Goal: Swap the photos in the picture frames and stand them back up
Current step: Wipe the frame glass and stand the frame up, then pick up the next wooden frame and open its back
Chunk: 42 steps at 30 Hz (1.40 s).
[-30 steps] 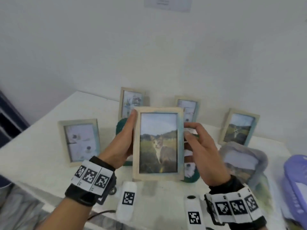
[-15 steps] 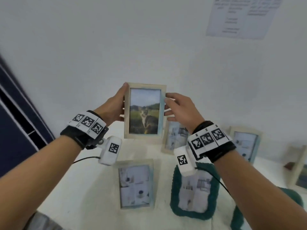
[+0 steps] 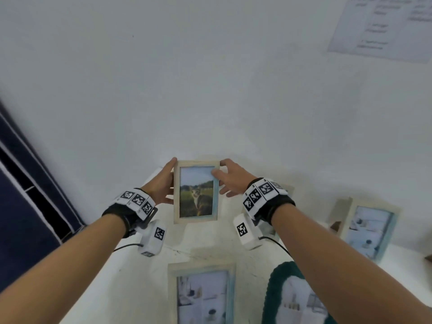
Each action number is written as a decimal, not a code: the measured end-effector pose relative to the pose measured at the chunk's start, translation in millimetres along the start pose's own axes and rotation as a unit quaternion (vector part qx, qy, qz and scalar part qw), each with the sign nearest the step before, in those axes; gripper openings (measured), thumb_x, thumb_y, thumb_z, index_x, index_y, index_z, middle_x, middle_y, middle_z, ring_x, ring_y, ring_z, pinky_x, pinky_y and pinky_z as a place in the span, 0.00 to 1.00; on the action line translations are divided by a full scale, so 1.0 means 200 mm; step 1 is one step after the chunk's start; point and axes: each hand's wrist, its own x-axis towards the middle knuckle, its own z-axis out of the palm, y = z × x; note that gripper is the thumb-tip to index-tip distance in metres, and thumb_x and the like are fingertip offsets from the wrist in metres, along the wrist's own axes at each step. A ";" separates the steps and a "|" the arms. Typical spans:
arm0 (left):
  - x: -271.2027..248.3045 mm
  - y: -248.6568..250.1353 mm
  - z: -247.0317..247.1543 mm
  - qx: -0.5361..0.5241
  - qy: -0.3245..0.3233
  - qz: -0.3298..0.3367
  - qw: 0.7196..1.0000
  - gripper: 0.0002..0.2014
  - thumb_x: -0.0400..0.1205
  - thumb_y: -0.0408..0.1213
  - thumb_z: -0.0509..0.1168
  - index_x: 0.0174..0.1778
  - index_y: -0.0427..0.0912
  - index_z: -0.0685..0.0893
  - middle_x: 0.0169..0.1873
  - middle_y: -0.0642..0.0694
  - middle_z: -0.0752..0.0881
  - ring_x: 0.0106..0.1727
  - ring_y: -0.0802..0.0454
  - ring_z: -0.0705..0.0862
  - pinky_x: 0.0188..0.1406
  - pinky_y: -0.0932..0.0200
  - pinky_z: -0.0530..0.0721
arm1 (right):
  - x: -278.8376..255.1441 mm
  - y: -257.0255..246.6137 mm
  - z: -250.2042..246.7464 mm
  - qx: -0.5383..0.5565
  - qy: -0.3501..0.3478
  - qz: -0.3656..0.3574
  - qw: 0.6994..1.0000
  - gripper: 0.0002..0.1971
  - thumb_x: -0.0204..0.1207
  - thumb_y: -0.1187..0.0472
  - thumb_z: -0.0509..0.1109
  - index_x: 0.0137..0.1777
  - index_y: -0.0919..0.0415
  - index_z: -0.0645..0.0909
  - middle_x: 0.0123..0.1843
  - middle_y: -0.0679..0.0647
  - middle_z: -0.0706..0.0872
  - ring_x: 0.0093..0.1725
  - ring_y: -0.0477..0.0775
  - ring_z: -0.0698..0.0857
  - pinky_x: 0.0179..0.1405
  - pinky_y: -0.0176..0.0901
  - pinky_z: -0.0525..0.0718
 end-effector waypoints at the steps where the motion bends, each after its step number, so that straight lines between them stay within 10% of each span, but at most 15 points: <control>1: 0.02 -0.03 -0.01 -0.004 0.003 -0.004 1.000 0.34 0.83 0.69 0.41 0.63 0.50 0.83 0.61 0.41 0.87 0.59 0.42 0.85 0.56 0.45 0.81 | 0.02 0.01 0.02 -0.005 -0.007 0.006 1.000 0.28 0.83 0.45 0.60 0.78 0.56 0.58 0.65 0.64 0.80 0.51 0.60 0.89 0.53 0.56 0.89; 20: 0.12 -0.20 -0.11 0.009 0.064 0.010 0.998 0.27 0.85 0.64 0.50 0.63 0.49 0.82 0.52 0.45 0.89 0.55 0.47 0.86 0.60 0.47 0.80 | 0.07 0.09 0.08 -0.024 -0.063 0.064 0.996 0.32 0.83 0.52 0.64 0.81 0.57 0.55 0.61 0.66 0.83 0.55 0.65 0.88 0.59 0.61 0.85; 25: 0.07 -0.07 -0.15 0.149 0.185 0.172 0.956 0.18 0.86 0.52 0.60 0.65 0.44 0.81 0.61 0.46 0.84 0.63 0.48 0.81 0.66 0.46 0.79 | 0.00 0.04 -0.10 0.008 -0.016 0.028 0.999 0.29 0.83 0.53 0.64 0.81 0.57 0.60 0.60 0.65 0.84 0.51 0.63 0.88 0.56 0.57 0.87; 29: 0.00 0.13 -0.04 0.223 0.232 0.323 0.890 0.11 0.86 0.45 0.63 0.59 0.47 0.85 0.56 0.50 0.86 0.54 0.55 0.83 0.51 0.66 0.76 | -0.10 0.04 -0.31 0.066 0.061 0.002 0.996 0.23 0.83 0.56 0.65 0.76 0.59 0.69 0.55 0.65 0.87 0.44 0.60 0.88 0.50 0.54 0.87; 34: -0.05 0.31 0.28 0.255 0.057 0.310 0.914 0.11 0.86 0.43 0.62 0.57 0.44 0.86 0.46 0.49 0.90 0.43 0.54 0.88 0.43 0.60 0.82 | -0.21 0.13 -0.53 0.083 0.169 0.014 0.982 0.18 0.83 0.58 0.65 0.70 0.62 0.75 0.55 0.65 0.87 0.43 0.59 0.87 0.50 0.56 0.89; 42: 0.21 0.20 0.69 0.365 -0.080 0.109 0.921 0.28 0.88 0.42 0.59 0.82 0.39 0.61 0.71 0.37 0.75 0.64 0.42 0.82 0.57 0.49 0.87 | -0.26 0.41 -0.62 0.028 0.193 0.190 0.962 0.19 0.79 0.59 0.68 0.64 0.73 0.77 0.47 0.65 0.83 0.45 0.64 0.85 0.55 0.62 0.87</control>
